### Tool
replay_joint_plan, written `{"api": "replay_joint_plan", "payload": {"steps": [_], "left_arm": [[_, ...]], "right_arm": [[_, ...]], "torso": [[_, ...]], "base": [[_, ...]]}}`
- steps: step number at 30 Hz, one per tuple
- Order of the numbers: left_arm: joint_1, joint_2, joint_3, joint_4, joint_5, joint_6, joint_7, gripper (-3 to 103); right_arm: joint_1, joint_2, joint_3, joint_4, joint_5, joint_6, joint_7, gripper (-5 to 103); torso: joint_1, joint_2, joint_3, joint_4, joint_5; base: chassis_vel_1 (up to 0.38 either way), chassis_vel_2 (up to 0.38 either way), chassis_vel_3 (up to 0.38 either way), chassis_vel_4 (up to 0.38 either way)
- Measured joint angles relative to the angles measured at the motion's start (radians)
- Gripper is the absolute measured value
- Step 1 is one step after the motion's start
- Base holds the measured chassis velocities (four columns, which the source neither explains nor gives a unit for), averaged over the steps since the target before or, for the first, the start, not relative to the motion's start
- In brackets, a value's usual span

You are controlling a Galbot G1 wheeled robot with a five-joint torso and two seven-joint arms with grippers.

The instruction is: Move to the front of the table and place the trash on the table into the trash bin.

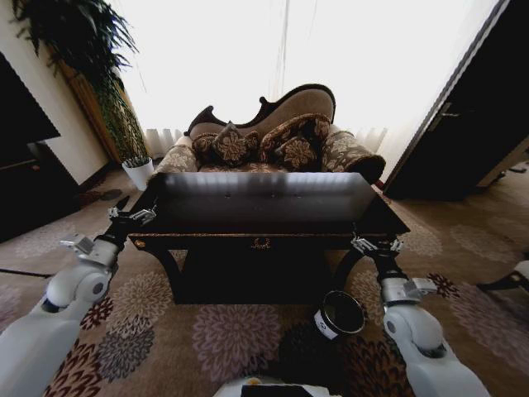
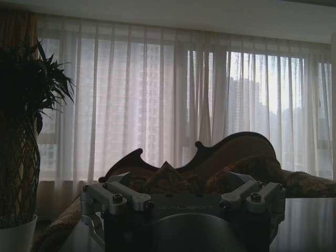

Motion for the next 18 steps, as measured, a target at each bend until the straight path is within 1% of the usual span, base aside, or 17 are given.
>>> {"api": "replay_joint_plan", "payload": {"steps": [3,4,7,13,18], "left_arm": [[0.0,0.0,0.0,0.0,0.0,0.0,0.0,100],[0.0,0.0,0.0,0.0,0.0,0.0,0.0,100],[0.0,0.0,0.0,0.0,0.0,0.0,0.0,100],[0.0,0.0,0.0,0.0,0.0,0.0,0.0,100],[0.0,0.0,0.0,0.0,0.0,0.0,0.0,100]], "right_arm": [[0.036,-0.057,-0.015,-0.012,0.053,-0.022,0.012,100],[0.036,-0.057,-0.015,-0.012,0.053,-0.022,0.012,100],[0.071,-0.095,-0.025,-0.013,0.134,-0.055,0.035,100],[0.093,-0.114,-0.024,-0.009,0.193,-0.064,0.051,100],[0.093,-0.117,-0.018,-0.007,0.195,-0.083,0.054,100]], "torso": [[0.0,0.0,0.0,0.0,0.0],[0.0,0.0,0.0,0.0,0.0],[0.0,0.0,0.0,0.0001,-0.0001],[0.0,0.0,0.0,0.0,-0.0002],[0.0,0.0,0.0,-0.0001,-0.0002]], "base": [[0.0,0.0,0.0,0.0],[0.0,0.0,0.0,0.0],[0.0,0.0,0.0,0.0],[0.0,0.0,0.0,0.0],[0.0,0.0,0.0,0.0]]}}
